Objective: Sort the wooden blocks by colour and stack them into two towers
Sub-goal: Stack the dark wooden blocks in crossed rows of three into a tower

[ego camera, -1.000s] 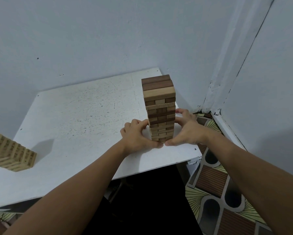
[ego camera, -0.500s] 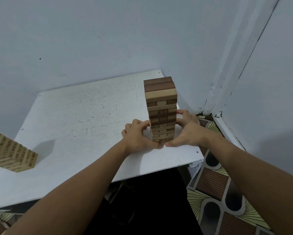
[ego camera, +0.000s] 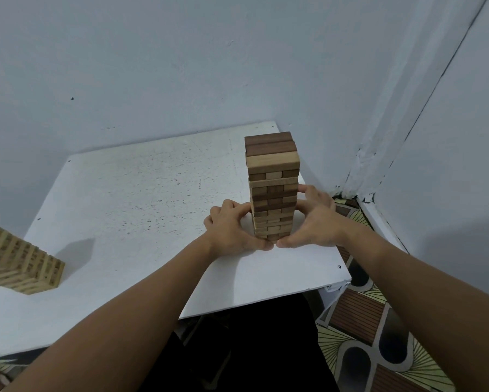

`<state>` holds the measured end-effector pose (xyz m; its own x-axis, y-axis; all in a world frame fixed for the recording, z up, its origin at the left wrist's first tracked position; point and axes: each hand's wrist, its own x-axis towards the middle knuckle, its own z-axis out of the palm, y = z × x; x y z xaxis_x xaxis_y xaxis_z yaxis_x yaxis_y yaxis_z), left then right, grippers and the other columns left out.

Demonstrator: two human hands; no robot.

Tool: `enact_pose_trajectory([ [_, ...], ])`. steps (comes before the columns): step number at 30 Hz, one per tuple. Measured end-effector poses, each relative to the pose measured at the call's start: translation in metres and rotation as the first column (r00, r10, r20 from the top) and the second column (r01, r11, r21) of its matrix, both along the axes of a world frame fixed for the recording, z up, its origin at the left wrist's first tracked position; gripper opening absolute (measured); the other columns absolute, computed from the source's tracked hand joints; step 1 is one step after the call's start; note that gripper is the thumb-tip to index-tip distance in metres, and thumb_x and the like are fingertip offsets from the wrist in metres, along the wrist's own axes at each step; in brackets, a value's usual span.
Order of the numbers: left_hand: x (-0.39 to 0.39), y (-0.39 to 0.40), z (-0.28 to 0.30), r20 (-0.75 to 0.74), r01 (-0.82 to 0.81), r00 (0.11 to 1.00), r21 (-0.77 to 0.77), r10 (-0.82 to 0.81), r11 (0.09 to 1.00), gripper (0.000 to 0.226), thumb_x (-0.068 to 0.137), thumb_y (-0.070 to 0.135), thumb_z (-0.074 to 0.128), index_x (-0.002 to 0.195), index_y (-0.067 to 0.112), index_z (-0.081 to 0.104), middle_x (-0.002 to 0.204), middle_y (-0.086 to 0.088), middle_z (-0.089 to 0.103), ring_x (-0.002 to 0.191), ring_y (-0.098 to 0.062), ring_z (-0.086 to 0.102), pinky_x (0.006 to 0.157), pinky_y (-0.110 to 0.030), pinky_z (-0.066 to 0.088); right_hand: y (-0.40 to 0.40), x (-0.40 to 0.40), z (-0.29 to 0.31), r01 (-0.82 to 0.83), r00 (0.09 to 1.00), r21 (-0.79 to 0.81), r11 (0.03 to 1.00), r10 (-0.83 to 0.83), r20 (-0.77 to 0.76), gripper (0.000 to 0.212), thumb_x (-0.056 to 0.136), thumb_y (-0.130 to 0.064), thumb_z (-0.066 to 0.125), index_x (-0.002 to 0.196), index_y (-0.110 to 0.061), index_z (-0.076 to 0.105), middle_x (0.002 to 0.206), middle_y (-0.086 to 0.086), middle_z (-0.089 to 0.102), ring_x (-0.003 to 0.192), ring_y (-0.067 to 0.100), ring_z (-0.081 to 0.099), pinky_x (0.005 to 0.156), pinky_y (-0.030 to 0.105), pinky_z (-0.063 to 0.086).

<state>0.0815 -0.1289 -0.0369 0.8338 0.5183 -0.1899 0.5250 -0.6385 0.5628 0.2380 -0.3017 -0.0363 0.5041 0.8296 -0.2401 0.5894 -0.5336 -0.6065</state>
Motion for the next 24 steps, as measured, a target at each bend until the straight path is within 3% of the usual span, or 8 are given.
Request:
enact_pose_trajectory([
  [5,0.002,0.01,-0.001,-0.008,0.008,1.0,0.018,-0.008,1.0,0.064,0.058,0.065,0.09,0.112,0.058,0.058,0.116,0.012,0.038,0.114,-0.017,0.027,0.112,-0.042,0.027,0.008,-0.002,0.005,-0.011,1.0,0.005,1.0,0.011,0.009,0.064,0.066,-0.056,0.09,0.118,-0.052,0.054,0.149,-0.027,0.007,0.143,0.01,-0.005,0.125,0.054,0.006],
  [9,0.004,0.019,0.0,0.001,-0.001,1.0,0.005,0.001,1.0,0.062,0.057,0.065,0.09,0.108,0.06,0.057,0.115,0.014,0.039,0.113,-0.016,0.027,0.111,-0.04,0.026,0.017,-0.001,0.008,-0.016,1.0,0.035,0.999,0.016,-0.014,0.057,0.065,-0.053,0.091,0.109,-0.056,0.055,0.144,-0.027,0.011,0.13,-0.007,-0.002,0.125,0.049,0.003],
  [12,0.003,0.027,0.0,0.003,-0.007,1.0,0.005,0.007,1.0,0.066,0.057,0.065,0.09,0.114,0.058,0.058,0.115,0.014,0.039,0.114,-0.017,0.027,0.112,-0.04,0.026,0.026,0.002,0.004,-0.019,1.0,0.043,0.999,0.019,-0.007,0.061,0.063,-0.056,0.09,0.114,-0.055,0.058,0.141,-0.028,0.012,0.132,-0.004,-0.002,0.125,0.05,0.006],
  [18,0.004,0.043,-0.001,0.006,-0.014,1.0,0.012,0.014,1.0,0.066,0.059,0.064,0.09,0.115,0.057,0.056,0.117,0.013,0.039,0.114,-0.017,0.026,0.112,-0.041,0.025,0.044,0.004,0.003,-0.03,0.999,0.042,0.999,0.031,-0.013,0.056,0.061,-0.059,0.089,0.105,-0.061,0.055,0.141,-0.029,0.012,0.14,0.005,-0.004,0.125,0.049,0.009],
  [24,0.005,0.059,0.0,0.007,-0.022,1.0,-0.001,0.022,1.0,0.067,0.059,0.063,0.091,0.117,0.058,0.057,0.118,0.013,0.038,0.115,-0.017,0.025,0.111,-0.04,0.024,0.061,0.006,0.004,-0.039,0.999,0.049,0.998,0.039,-0.012,0.056,0.063,-0.056,0.09,0.109,-0.059,0.057,0.142,-0.03,0.011,0.137,0.002,-0.002,0.125,0.048,0.01],
])
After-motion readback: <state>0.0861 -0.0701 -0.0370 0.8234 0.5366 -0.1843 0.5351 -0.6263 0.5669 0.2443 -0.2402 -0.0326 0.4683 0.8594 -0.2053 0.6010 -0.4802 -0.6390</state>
